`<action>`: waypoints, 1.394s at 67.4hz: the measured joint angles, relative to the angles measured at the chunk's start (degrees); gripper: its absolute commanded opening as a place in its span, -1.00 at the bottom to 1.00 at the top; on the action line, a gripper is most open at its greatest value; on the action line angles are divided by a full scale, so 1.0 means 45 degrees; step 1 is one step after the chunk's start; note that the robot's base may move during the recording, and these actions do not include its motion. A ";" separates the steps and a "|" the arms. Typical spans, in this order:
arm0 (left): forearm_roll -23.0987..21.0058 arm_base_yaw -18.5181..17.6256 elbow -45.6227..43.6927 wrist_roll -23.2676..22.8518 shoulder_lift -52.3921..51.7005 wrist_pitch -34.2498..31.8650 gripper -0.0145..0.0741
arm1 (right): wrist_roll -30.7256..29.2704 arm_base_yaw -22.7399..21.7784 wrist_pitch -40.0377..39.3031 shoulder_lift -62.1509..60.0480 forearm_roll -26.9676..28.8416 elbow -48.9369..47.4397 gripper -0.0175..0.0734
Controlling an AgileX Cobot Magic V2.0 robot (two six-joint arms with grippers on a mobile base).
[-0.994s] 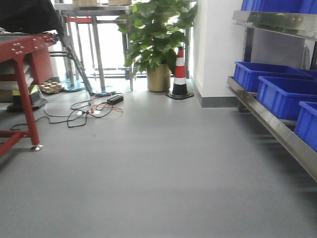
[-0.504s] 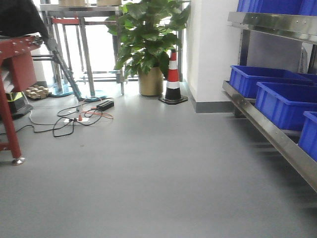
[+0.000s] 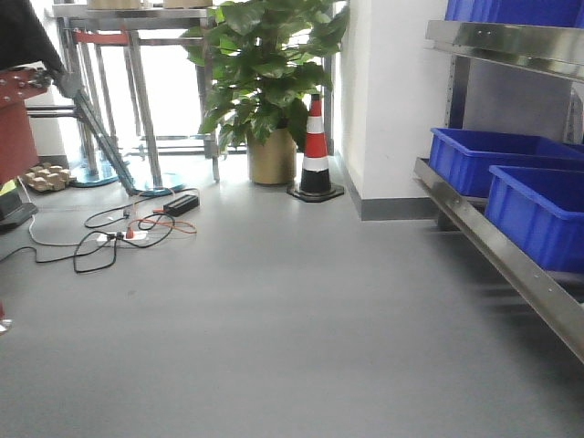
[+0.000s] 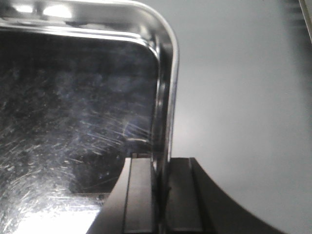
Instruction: Stack silver trays without gaps
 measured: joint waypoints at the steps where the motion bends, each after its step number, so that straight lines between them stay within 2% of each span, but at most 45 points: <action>1: 0.0000 0.0000 0.0000 0.0000 0.0000 0.0000 -0.69 | 0.0000 0.0000 0.0000 0.0000 0.0000 0.0000 -0.66; 94: 0.0200 0.0000 0.0000 0.0045 -0.0022 0.0000 -0.69 | 0.0000 0.0000 -0.0180 0.0000 0.0000 0.0000 -0.66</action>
